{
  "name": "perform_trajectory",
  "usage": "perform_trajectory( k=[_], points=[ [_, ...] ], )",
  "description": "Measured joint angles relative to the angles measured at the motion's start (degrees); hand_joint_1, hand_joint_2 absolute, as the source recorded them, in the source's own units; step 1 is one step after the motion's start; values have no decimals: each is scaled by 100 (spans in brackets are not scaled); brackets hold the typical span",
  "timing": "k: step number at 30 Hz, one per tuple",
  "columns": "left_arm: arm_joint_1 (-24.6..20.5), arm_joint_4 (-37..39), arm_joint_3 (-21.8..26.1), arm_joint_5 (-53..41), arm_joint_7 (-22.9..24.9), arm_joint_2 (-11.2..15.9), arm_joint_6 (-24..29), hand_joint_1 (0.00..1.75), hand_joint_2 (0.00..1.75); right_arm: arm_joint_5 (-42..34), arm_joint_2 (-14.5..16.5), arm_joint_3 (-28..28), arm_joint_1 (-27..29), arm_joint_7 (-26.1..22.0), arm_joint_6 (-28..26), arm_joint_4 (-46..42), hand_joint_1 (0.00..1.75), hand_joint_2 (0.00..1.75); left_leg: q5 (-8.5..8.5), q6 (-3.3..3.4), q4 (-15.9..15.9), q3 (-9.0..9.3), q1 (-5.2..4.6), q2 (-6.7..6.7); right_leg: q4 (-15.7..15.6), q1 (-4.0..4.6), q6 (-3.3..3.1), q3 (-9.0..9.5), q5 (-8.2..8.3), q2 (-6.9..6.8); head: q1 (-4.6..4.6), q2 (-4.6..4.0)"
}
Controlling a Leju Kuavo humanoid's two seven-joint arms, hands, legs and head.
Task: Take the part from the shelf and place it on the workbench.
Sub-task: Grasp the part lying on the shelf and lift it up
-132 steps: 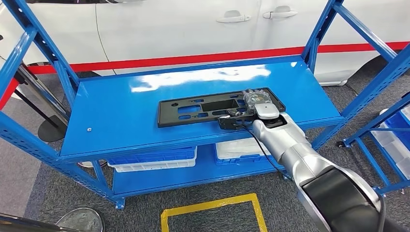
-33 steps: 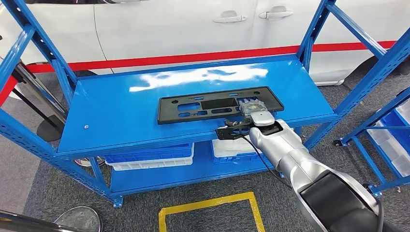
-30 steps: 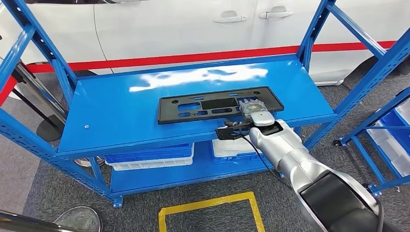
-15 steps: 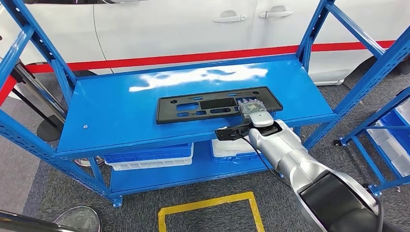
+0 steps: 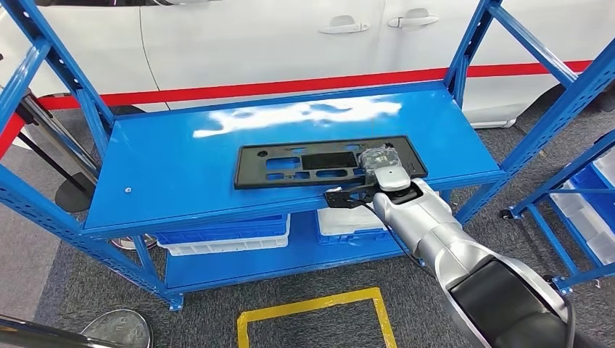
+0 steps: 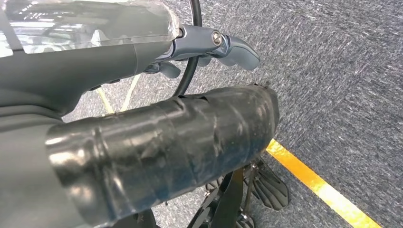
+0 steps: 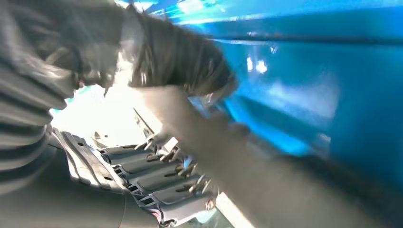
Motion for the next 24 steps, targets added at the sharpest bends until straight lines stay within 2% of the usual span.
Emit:
perform_trajectory(
  k=[18,22,24],
  points=[
    [-3,0,0,-5,-102,-122,-5,0,0,-18,-72,2,48,-10,-138,0,175,175,0,2,0,-4,-1,0,0,-2,1,-5,0,0,0,0],
    [-1,0,2,-8,-164,-134,-7,0,175,-36,-88,2,32,-46,-409,-25,175,175,1,2,0,-6,-1,0,0,-2,0,-5,0,0,0,0],
    [1,0,2,-15,-248,-136,-8,0,175,-40,-99,2,-12,-87,-584,-97,175,175,1,2,0,-7,-1,1,1,-2,1,-6,1,2,0,-1]
  ],
)
